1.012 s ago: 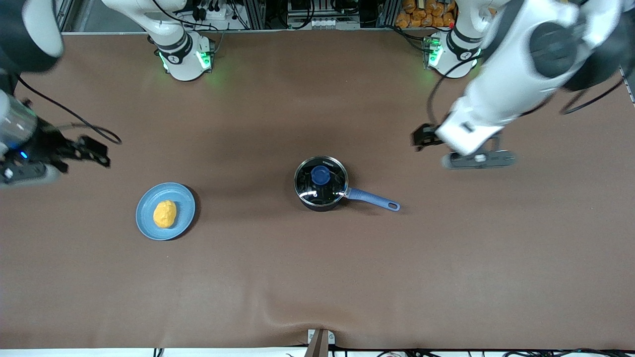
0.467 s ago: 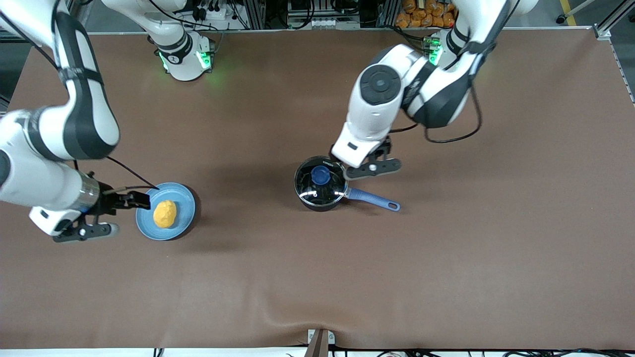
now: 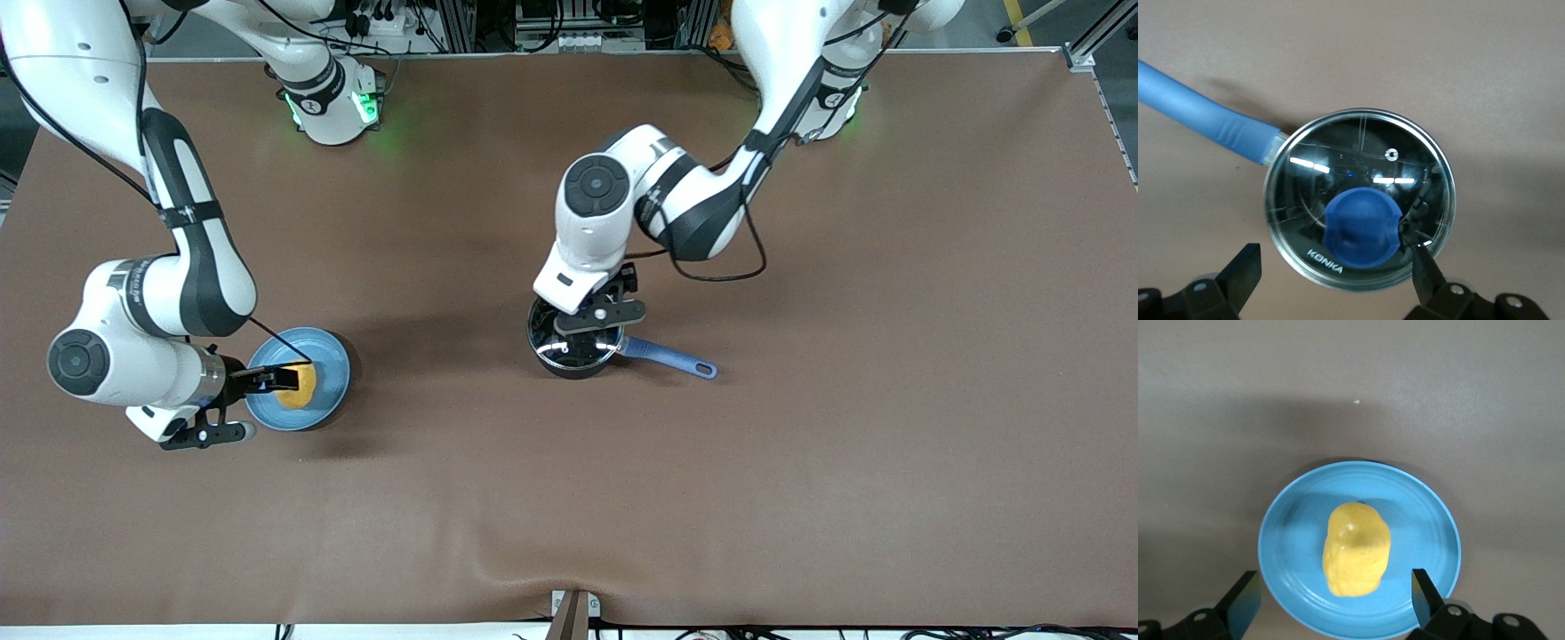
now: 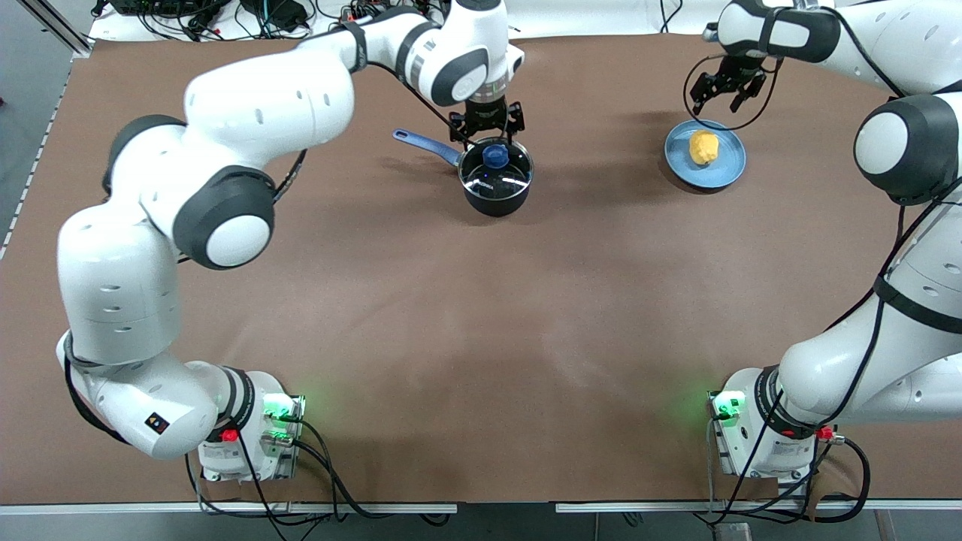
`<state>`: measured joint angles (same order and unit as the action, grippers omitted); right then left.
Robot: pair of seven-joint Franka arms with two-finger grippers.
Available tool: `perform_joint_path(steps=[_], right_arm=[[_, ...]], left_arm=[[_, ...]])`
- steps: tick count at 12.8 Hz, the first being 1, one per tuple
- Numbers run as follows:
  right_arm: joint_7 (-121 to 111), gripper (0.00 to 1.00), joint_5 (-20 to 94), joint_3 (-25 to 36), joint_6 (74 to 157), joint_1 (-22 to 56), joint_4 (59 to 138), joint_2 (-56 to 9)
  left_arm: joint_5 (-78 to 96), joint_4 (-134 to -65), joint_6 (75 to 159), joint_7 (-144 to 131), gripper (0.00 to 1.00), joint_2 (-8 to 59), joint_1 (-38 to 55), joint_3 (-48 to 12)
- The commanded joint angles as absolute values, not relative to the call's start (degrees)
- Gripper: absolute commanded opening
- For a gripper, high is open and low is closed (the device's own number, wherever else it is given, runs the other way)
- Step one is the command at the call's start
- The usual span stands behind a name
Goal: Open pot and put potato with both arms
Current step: 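Grasp the blue knob with the left gripper while the right gripper grasps the potato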
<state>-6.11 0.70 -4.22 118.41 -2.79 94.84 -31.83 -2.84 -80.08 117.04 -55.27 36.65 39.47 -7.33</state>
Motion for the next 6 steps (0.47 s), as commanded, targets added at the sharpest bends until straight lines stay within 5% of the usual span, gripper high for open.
perform_joint_path(steps=[1, 6], right_arm=[[-7.03, 1.0, 1.14, -4.83, 121.45, -3.69, 98.77, -31.81], [-7.03, 1.0, 1.23, -4.66, 127.44, -3.87, 103.18, -33.04]], left_arm=[[-5.27, -76.82, 116.98, -55.81, 1.0, 39.2, 41.13, -6.15], [-5.19, -76.82, 119.97, -55.81, 1.0, 40.52, 41.22, -6.33]])
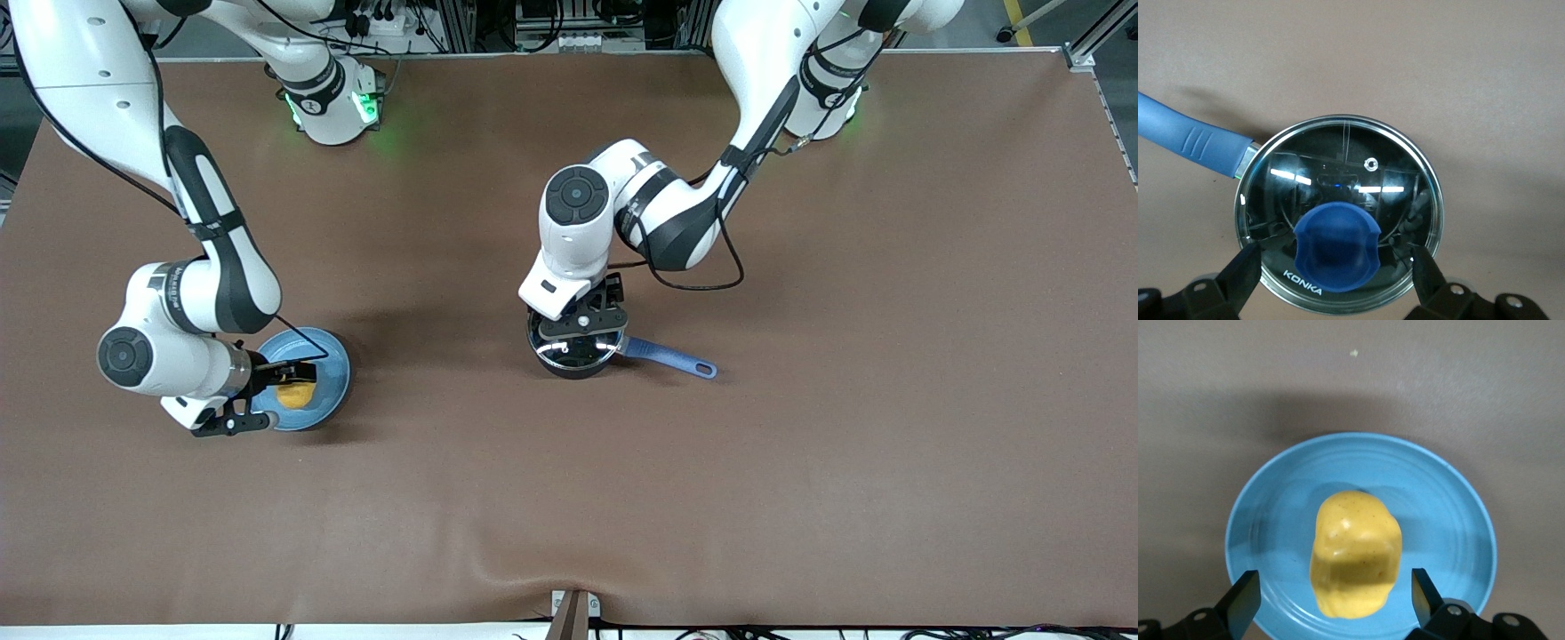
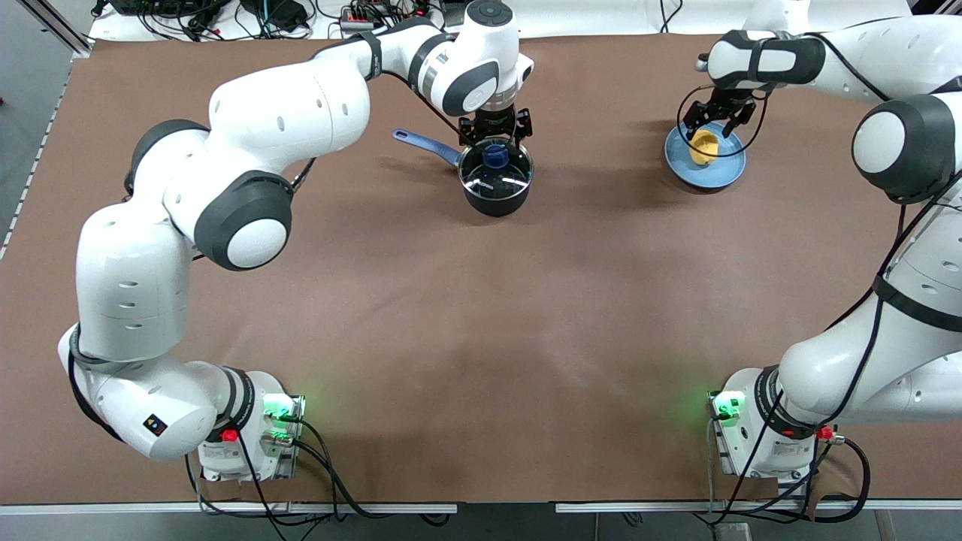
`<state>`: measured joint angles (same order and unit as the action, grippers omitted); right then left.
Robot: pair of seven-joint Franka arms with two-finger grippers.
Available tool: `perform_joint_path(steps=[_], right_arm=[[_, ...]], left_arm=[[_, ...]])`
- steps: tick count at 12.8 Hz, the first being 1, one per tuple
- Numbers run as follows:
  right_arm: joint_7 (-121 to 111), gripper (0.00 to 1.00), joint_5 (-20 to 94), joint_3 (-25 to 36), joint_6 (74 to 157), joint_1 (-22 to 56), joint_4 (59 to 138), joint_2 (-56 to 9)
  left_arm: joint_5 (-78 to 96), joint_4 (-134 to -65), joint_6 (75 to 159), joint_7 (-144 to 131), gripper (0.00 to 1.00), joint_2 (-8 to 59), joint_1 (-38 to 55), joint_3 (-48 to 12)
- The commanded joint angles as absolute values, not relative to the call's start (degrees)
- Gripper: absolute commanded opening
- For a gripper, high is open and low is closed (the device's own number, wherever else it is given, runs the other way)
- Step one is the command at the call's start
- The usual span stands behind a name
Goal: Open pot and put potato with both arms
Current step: 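Grasp the blue knob with the left gripper while the right gripper grasps the potato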
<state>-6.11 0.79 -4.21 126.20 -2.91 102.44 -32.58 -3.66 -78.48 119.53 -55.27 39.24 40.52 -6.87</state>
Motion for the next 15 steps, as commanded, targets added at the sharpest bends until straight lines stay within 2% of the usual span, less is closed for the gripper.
perform_joint_path(steps=[1, 3, 6, 7, 9, 11, 12, 13, 15], right_arm=[[-6.94, 1.0, 1.23, -4.66, 127.96, -4.13, 103.18, -33.48], [-6.94, 1.0, 1.23, -4.66, 128.84, -4.48, 103.18, -34.62], [-6.86, 1.0, 1.23, -4.66, 129.38, -4.57, 103.62, -34.98], [-6.86, 0.96, 1.4, -4.66, 129.38, -4.57, 103.62, -34.98], [-6.86, 0.6, 3.33, -4.66, 129.37, -4.66, 103.71, -34.98], [-6.86, 0.34, 3.43, -4.66, 129.29, -4.66, 103.62, -34.98], [-6.86, 0.25, 3.51, -4.66, 129.29, -4.66, 103.62, -34.98], [-6.86, 0.2, 3.43, -4.66, 129.29, -4.57, 103.54, -34.81], [-6.33, 0.16, 3.51, -4.66, 128.85, -4.31, 102.4, -34.45]], left_arm=[[-5.19, -76.82, 119.97, -55.81, 0.98, 40.95, 41.22, -6.33], [-5.19, -76.73, 120.15, -55.37, 0.93, 41.31, 41.22, -6.24], [-5.19, -76.82, 120.23, -54.76, 0.92, 41.92, 41.48, -6.24], [-5.27, -76.82, 120.23, -54.58, 0.91, 42.01, 41.66, -6.24], [-5.19, -76.82, 120.15, -54.4, 0.85, 42.01, 41.66, -6.24], [-5.27, -76.9, 120.15, -54.4, 0.83, 42.01, 41.66, -6.33], [-5.27, -76.9, 120.15, -54.4, 0.75, 42.01, 41.66, -6.24], [-5.36, -77.08, 120.15, -54.4, 0.62, 42.01, 41.66, -6.24], [-5.54, -77.17, 120.06, -53.62, 0.26, 41.92, 41.75, -6.24]])
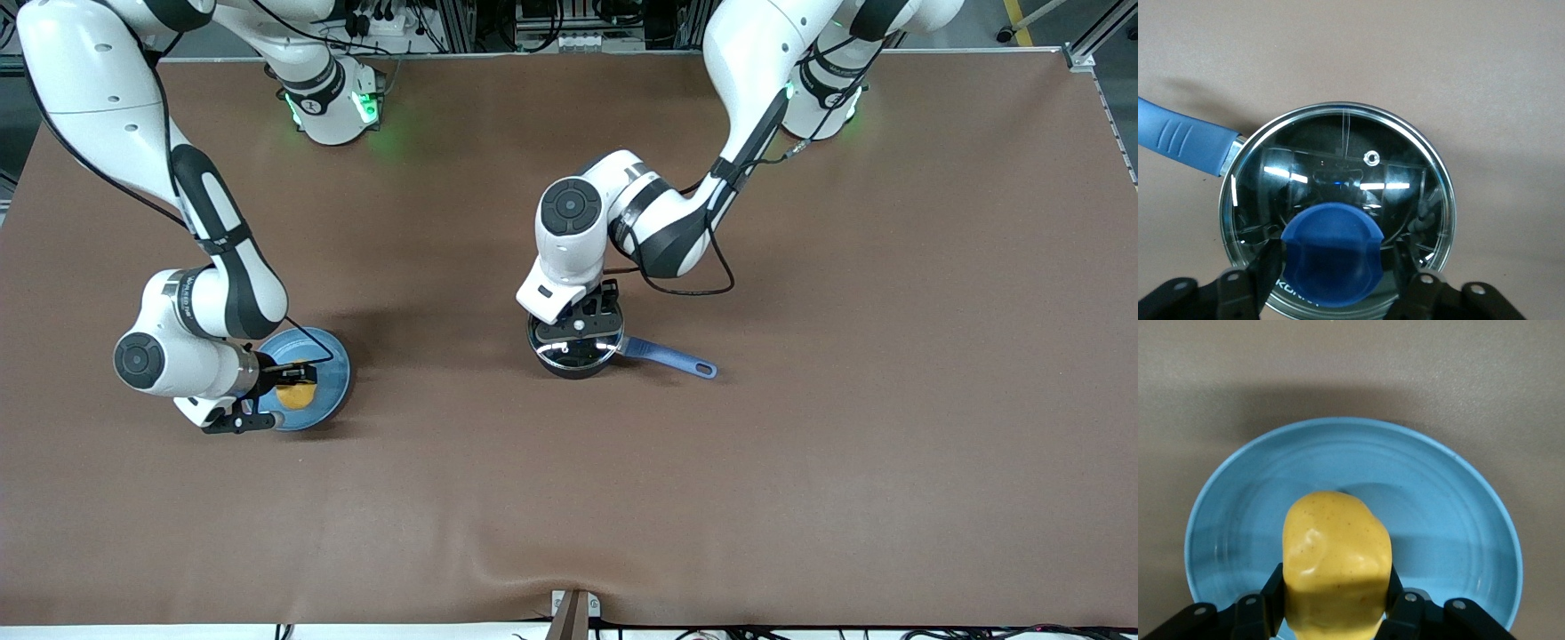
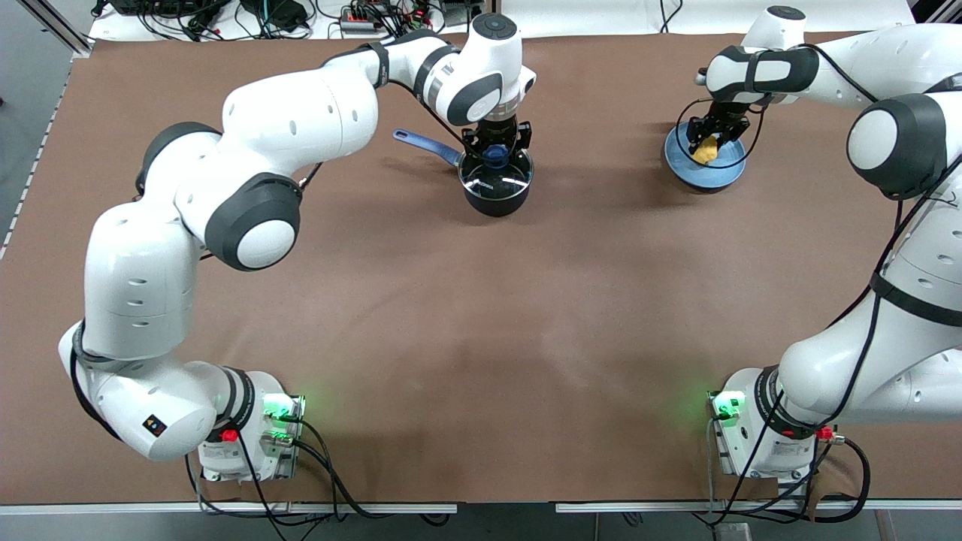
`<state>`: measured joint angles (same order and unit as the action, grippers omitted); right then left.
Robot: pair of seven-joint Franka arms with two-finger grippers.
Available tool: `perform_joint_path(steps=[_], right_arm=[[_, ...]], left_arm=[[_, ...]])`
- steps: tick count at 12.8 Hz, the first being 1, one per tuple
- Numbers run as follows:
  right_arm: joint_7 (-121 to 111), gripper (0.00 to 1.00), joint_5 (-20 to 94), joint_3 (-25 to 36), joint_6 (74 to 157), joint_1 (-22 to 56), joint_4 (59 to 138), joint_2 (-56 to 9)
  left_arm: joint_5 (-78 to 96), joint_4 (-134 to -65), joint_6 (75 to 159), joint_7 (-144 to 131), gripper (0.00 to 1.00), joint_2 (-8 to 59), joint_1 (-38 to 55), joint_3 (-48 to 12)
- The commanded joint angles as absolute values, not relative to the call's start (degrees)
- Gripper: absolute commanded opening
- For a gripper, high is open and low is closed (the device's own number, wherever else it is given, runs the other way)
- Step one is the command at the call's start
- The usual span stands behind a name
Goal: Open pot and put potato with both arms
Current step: 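Grasp the blue knob with the left gripper while the right gripper grasps the potato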
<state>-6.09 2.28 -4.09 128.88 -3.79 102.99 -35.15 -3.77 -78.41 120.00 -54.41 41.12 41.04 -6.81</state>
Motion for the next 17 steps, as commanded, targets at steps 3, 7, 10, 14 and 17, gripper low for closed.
perform_joint_path(steps=[3, 7, 10, 14, 17], right_arm=[[-6.06, 0.14, 3.6, -5.01, 128.67, -3.61, 100.29, -34.1], [-1.26, 0.15, 3.6, -6.94, 126.14, -1.42, 98.62, -32.79], [8.14, 0.15, 3.6, -12.37, 123.05, -0.27, 98.53, -30.85], [27.89, 0.15, 2.82, -21.08, 122.7, 1.83, 96.51, -30.76], [38.82, 0.15, 2.2, -21.62, 122.87, 9.47, 92.74, -31.37]], left_arm=[[-6.24, -77.17, 119.36, -52.73, 0.0, 40.96, 41.75, -6.33], [-6.24, -77.17, 116.56, -52.65, 0.0, 35.79, 40.78, -6.33], [-6.33, -77.34, 114.35, -51.25, 0.0, 29.99, 37.72, -6.33], [-6.24, -77.61, 106.19, -41.25, 0.0, 23.31, 30.78, -6.33], [-5.72, -77.87, 103.01, -37.27, 0.0, 21.19, 26.04, -6.42]])
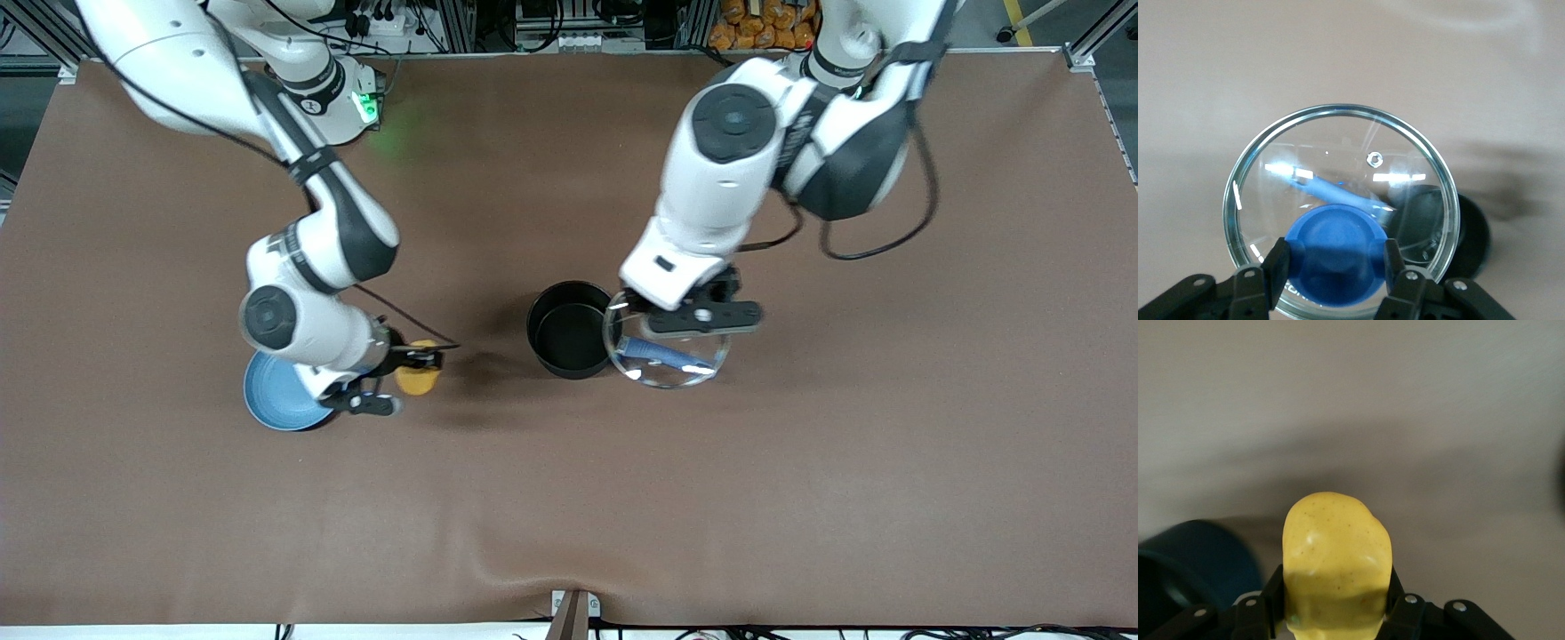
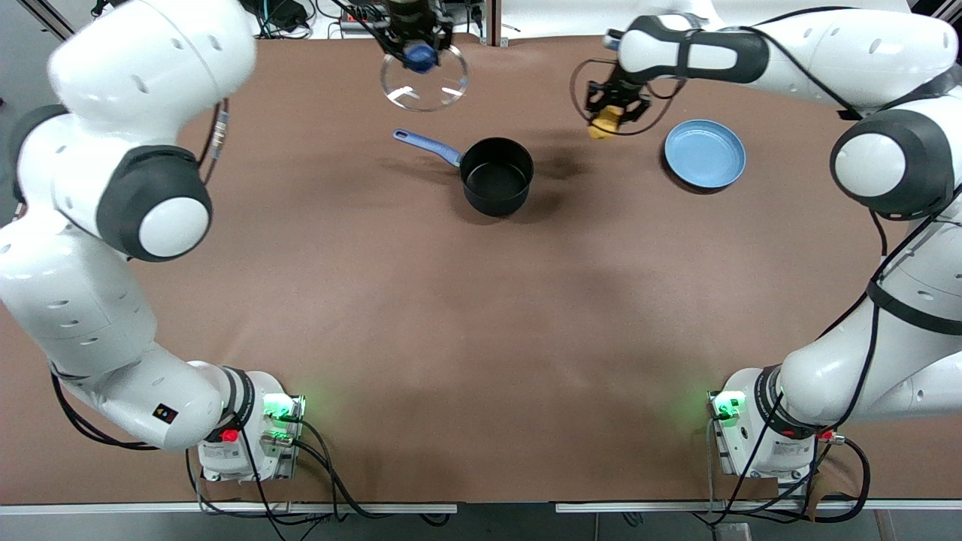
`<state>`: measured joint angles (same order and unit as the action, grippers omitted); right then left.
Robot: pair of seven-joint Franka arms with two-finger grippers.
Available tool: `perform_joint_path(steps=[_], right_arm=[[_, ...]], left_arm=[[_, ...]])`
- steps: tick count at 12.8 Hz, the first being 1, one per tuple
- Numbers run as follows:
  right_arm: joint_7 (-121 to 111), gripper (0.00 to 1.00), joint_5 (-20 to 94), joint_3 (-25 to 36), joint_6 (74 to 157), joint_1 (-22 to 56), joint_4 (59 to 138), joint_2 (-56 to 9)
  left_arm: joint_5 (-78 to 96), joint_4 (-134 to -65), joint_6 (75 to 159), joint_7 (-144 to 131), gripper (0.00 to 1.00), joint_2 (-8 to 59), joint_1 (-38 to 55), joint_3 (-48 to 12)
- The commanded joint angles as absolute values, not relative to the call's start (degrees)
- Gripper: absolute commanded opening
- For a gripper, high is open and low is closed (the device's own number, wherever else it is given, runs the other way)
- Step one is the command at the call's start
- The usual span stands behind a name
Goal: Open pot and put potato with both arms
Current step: 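Lift the lid with the left gripper while the right gripper carries the potato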
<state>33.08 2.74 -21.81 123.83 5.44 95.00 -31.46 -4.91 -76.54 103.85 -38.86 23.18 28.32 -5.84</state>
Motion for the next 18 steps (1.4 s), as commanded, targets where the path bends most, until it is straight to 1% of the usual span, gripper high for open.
perform_joint_path(steps=[1, 3, 5, 6, 8, 12, 14, 16, 18], right_arm=[[40.07, 0.15, 1.33, -21.62, 122.96, 11.67, 91.77, -31.55], [44.53, 0.15, -1.13, -21.53, 123.4, 17.02, 90.01, -32.78], [50.42, 0.14, -7.61, -21.36, 123.4, 21.78, 85.36, -36.02], [52.62, 0.14, -10.6, -21.44, 123.57, 23.19, 84.38, -37.43], [53.7, 0.13, -13.0, -21.27, 123.84, 26.27, 82.97, -39.45], [54.75, 0.12, -13.44, -21.01, 127.61, 27.94, 82.88, -41.83], [54.84, 0.11, -15.02, -20.39, 129.8, 28.3, 82.88, -43.15], [54.84, 0.11, -15.29, -18.82, 131.83, 29.52, 82.71, -44.55], [55.1, 0.11, -15.29, -16.62, 132.27, 31.54, 81.74, -46.05]], left_arm=[[-5.63, -77.96, 102.83, -35.96, 0.0, 20.66, 24.19, -6.5], [-5.54, -79.71, 101.69, -32.02, 0.0, 20.48, 18.31, -6.68], [-4.93, -80.76, 101.78, -24.55, 0.0, 20.74, 13.64, -6.94], [-4.92, -82.08, 102.13, -23.74, 0.0, 20.74, 11.97, -6.94], [-1.78, -86.02, 103.52, -22.94, 0.0, 20.57, 8.54, -6.94], [0.79, -95.16, 110.02, -16.88, 0.0, 18.9, 3.62, -6.94], [0.79, -100.61, 115.37, -14.95, 0.0, 18.02, 2.38, -6.94], [0.79, -105.36, 120.91, -14.85, 0.0, 17.75, 1.59, -6.94], [0.53, -108.35, 124.61, -14.68, 0.0, 17.67, 1.49, -6.94]])
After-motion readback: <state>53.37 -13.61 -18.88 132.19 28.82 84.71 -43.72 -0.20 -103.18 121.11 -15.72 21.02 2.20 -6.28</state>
